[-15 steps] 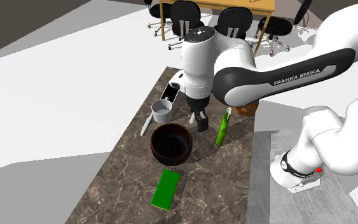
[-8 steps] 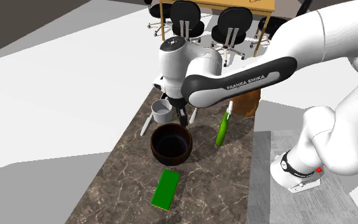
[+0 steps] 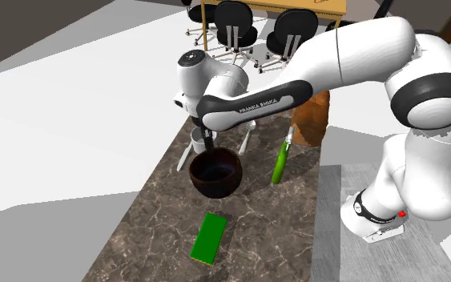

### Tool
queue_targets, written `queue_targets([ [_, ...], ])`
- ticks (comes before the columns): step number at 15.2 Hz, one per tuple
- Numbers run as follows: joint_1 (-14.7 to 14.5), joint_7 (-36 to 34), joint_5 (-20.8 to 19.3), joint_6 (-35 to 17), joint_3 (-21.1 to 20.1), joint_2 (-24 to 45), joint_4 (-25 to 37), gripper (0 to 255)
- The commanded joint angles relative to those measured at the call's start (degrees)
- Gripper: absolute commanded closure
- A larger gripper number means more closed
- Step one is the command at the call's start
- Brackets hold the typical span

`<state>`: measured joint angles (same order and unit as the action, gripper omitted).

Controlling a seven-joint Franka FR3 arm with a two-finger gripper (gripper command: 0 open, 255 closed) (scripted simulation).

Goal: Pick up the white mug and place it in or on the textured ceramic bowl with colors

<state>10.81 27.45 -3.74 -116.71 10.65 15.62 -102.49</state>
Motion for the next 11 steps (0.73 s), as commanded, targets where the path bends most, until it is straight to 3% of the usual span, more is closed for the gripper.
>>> queue_targets([
  [1,0.5,1.0,0.6,-0.1,-0.1,4.4,2.8,0],
  [11,0.8,1.2,0.9,-5.2,0.0,6.6,-0.2,0],
])
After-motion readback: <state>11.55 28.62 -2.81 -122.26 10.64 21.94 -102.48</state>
